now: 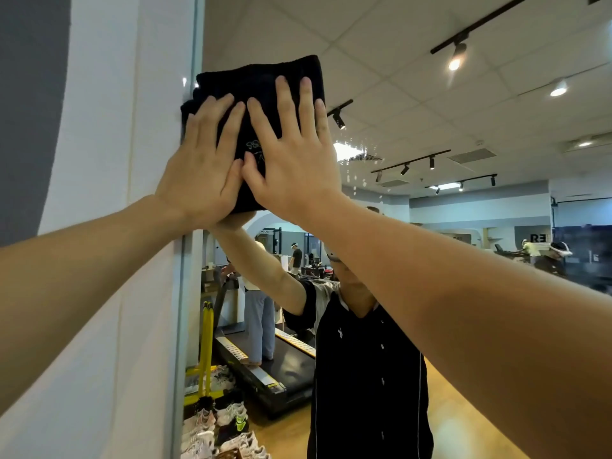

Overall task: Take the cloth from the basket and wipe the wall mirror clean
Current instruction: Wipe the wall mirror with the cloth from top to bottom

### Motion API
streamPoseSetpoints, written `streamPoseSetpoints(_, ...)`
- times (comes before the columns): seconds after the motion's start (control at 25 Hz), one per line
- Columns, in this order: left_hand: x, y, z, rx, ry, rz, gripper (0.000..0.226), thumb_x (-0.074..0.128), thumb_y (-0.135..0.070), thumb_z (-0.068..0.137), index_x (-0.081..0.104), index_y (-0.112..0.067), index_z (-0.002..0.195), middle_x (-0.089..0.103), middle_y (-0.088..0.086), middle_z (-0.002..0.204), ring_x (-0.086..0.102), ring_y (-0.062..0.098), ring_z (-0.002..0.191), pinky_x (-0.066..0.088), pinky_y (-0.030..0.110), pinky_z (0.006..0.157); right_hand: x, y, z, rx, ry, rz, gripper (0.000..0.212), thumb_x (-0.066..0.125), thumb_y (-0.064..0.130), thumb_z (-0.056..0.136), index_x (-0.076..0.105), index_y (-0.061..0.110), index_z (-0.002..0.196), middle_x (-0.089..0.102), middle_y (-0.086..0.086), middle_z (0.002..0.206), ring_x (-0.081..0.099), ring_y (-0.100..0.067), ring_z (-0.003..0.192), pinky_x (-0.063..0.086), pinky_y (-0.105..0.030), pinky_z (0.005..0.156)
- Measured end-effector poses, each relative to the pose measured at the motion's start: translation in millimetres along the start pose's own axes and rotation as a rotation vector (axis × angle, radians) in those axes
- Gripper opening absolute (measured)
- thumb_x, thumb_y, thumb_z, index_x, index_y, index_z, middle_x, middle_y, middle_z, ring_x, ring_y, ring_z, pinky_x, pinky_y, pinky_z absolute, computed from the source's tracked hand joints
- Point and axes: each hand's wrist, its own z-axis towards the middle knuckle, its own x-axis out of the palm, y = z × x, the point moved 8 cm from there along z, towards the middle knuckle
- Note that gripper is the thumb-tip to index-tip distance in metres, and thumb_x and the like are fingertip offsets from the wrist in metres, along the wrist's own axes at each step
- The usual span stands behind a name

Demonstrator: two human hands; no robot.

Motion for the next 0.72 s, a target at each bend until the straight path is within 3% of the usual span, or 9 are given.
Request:
streamPoseSetpoints(0.12, 3, -17, 1, -0.005, -0.006, 0.003, 0.071, 0.03, -0.033, 0.099, 0.019, -0.003, 0.162, 0.018, 0.02, 0.168, 0.012, 0.038, 0.158, 0.015, 0.055, 0.129, -3, -15, -9, -0.012, 0.005, 0.006, 0.073, 0.031, 0.052, 0.099, 0.026, 0.019, 0.164, 0.013, -0.022, 0.172, 0.004, -0.046, 0.159, 0.007, -0.057, 0.13)
streamPoseSetpoints(0.28, 13, -52, 6, -0.003, -0.006, -0.044, 0.07, 0.034, -0.03, 0.1, 0.017, -0.003, 0.162, 0.016, 0.02, 0.168, 0.01, 0.04, 0.158, 0.021, 0.063, 0.125, -15, -47, -26, -0.02, 0.014, 0.002, 0.073, 0.031, 0.053, 0.099, 0.026, 0.02, 0.164, 0.012, -0.021, 0.172, 0.003, -0.045, 0.159, 0.006, -0.056, 0.13)
streamPoseSetpoints(0.72, 34, -192, 44, 0.012, 0.003, -0.091, 0.071, 0.036, -0.03, 0.099, 0.018, -0.002, 0.162, 0.015, 0.021, 0.169, 0.007, 0.04, 0.158, 0.02, 0.066, 0.124, -58, -176, -79, -0.017, 0.002, -0.041, 0.073, 0.036, 0.053, 0.101, 0.029, 0.019, 0.164, 0.015, -0.022, 0.171, 0.007, -0.046, 0.159, 0.01, -0.057, 0.13)
